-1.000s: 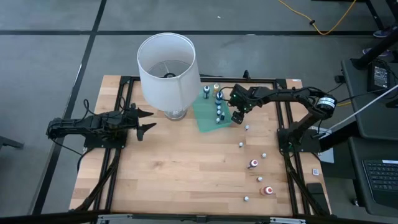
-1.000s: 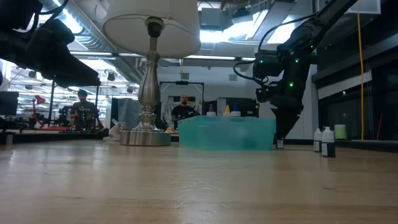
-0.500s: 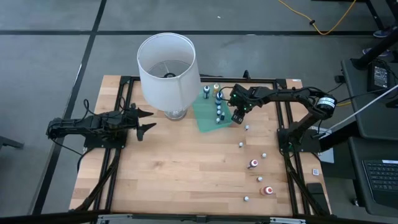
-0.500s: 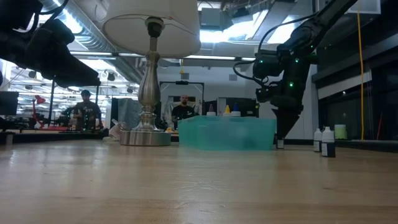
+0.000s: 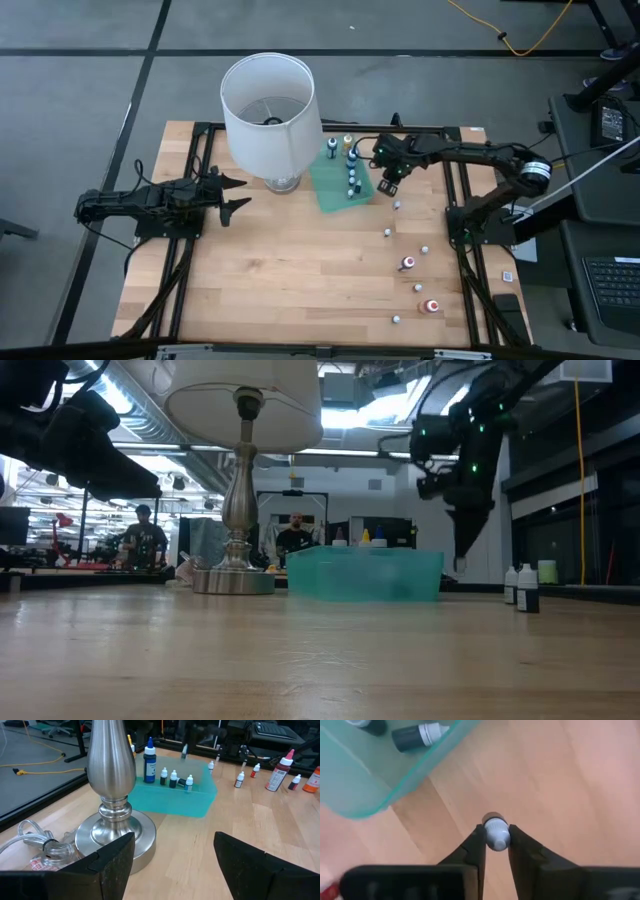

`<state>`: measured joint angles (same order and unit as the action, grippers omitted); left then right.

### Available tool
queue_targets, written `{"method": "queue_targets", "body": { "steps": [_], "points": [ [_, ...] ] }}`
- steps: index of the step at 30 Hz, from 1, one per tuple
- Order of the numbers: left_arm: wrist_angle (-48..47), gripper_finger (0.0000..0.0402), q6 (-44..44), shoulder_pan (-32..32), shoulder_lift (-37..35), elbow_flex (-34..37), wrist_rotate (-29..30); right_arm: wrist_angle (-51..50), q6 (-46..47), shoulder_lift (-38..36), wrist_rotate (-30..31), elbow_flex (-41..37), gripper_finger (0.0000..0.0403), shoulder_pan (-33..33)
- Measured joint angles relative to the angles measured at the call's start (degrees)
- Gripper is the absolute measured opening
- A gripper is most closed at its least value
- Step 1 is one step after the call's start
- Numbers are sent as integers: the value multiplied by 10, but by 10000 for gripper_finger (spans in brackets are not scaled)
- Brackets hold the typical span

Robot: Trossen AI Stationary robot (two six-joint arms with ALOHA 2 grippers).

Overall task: Pick & Place food coloring
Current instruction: Put the small brown food coloring bottle into the green bin

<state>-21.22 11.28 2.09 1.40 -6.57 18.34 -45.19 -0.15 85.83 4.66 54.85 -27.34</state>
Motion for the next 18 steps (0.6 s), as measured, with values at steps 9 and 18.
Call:
{"method": "queue_targets", "body": {
  "steps": [9, 18],
  "points": [
    [0, 268, 0, 0, 0, 0, 0, -98, -19, 10, 19, 168, 62, 68],
    [0, 266, 0, 0, 0, 0, 0, -83, -68, 127, 14, 323, 64, 136]
  ]
}}
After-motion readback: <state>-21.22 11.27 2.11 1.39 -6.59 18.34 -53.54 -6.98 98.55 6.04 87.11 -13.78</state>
